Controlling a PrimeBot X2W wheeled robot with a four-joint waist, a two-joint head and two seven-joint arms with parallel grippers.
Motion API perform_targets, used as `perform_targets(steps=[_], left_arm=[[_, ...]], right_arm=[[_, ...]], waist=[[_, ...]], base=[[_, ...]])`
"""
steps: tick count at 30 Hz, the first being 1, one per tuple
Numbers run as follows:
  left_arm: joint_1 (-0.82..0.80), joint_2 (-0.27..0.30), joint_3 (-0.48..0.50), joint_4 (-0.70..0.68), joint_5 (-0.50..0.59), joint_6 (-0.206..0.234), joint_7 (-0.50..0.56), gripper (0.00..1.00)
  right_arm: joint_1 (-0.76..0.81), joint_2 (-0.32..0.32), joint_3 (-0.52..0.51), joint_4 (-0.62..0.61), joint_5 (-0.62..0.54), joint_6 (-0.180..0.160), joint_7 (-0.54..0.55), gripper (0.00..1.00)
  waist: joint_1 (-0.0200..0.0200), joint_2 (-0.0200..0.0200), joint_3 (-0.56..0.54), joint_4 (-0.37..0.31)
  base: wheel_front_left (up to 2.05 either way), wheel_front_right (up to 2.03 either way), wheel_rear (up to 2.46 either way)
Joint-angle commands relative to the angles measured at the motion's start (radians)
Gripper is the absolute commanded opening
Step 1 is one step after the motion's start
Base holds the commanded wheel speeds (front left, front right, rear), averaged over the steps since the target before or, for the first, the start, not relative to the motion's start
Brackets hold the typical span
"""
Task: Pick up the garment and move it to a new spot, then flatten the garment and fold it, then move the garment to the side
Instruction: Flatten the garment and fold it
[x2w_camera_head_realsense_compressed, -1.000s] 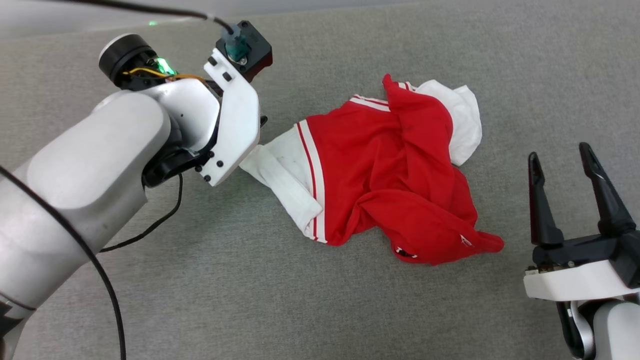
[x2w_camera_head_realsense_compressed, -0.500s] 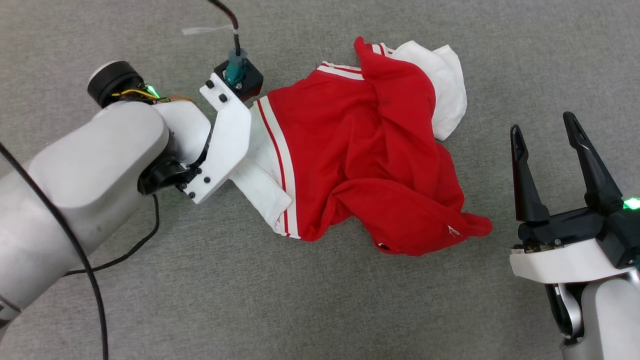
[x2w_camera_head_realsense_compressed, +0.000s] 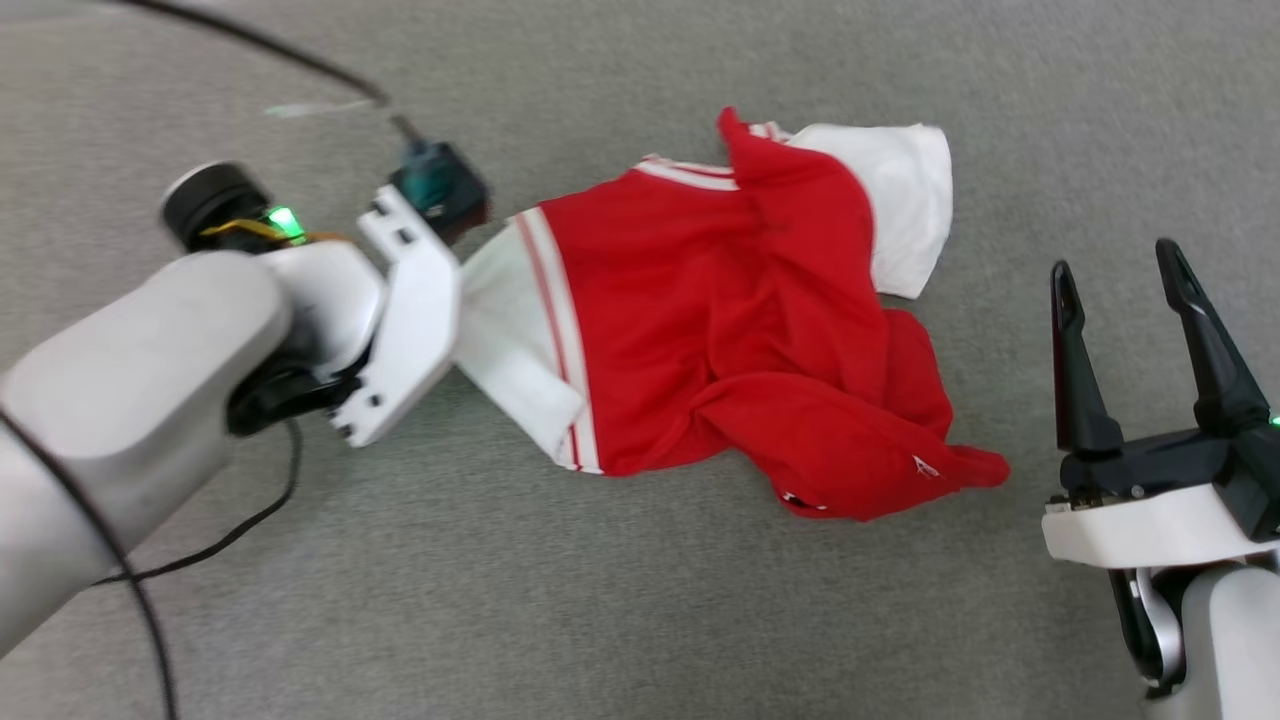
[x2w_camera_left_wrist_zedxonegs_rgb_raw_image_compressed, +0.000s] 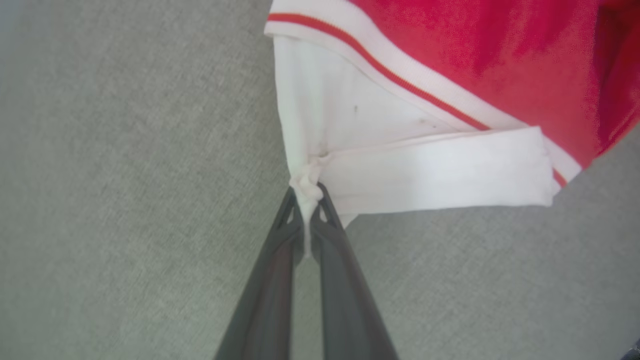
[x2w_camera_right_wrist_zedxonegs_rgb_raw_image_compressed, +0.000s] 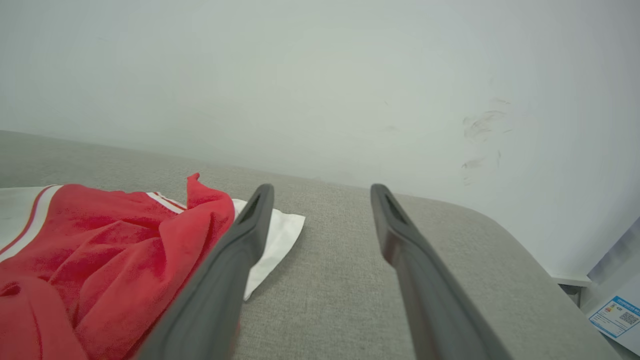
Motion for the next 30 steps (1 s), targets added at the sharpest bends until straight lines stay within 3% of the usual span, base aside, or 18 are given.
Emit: perform_targets(steps=[1, 8, 14, 15, 16, 17, 22, 27, 30], left_arm=[[0.034, 0.036, 0.0, 0.005, -0.013, 0.0, -0.019, 0.0], [0.152, 0.146, 0.0, 0.036, -0.048, 0.0, -0.064, 0.0], [0.241, 0.153, 0.001, 0.097, -0.102, 0.0, -0.112, 0.0], [0.253, 0.145, 0.003, 0.106, -0.111, 0.0, -0.126, 0.05], [0.258, 0.138, 0.008, 0.113, -0.114, 0.0, -0.145, 0.69], [0.26, 0.132, 0.016, 0.122, -0.115, 0.003, -0.167, 1.0], [0.249, 0.127, 0.044, 0.117, -0.074, 0.021, -0.29, 1.0], [0.292, 0.131, 0.111, 0.056, -0.034, 0.116, -0.527, 1.0], [0.335, 0.136, 0.157, 0.01, -0.005, 0.21, -0.692, 1.0]], right_arm=[[0.02, 0.0, -0.008, 0.005, 0.005, -0.001, -0.002, 1.0], [0.052, 0.004, -0.014, 0.017, 0.009, -0.001, -0.002, 1.0], [0.061, -0.007, -0.016, 0.033, 0.012, -0.001, -0.002, 1.0], [0.062, -0.008, -0.016, 0.036, 0.013, -0.001, -0.002, 1.0], [0.065, -0.009, -0.018, 0.039, 0.013, -0.001, -0.002, 1.0], [0.068, -0.01, -0.019, 0.041, 0.013, -0.001, -0.002, 1.0], [0.066, -0.019, -0.022, 0.048, 0.015, -0.001, -0.002, 1.0], [0.015, -0.058, -0.035, 0.032, 0.002, -0.001, 0.004, 1.0], [-0.039, -0.107, -0.032, 0.027, 0.005, -0.001, 0.027, 1.0]], waist=[[0.0, -0.0001, -0.035, 0.035], [0.0, -0.0001, -0.076, 0.073], [0.0, -0.0001, -0.098, 0.089], [0.0, -0.0001, -0.103, 0.091], [0.0, -0.0001, -0.108, 0.094], [0.0, -0.0001, -0.114, 0.097], [0.0, -0.0001, -0.151, 0.103], [0.0, -0.0001, -0.18, 0.118], [0.0, -0.0001, -0.189, 0.134]], base=[[0.0, 0.0, 0.0], [0.0, 0.0, 0.0], [0.0, 0.0, 0.0], [0.0, 0.0, 0.0], [0.0, 0.0, 0.0], [0.0, 0.0, 0.0], [0.0, 0.0, 0.0], [0.0, 0.0, 0.0], [0.0, 0.0, 0.0]])
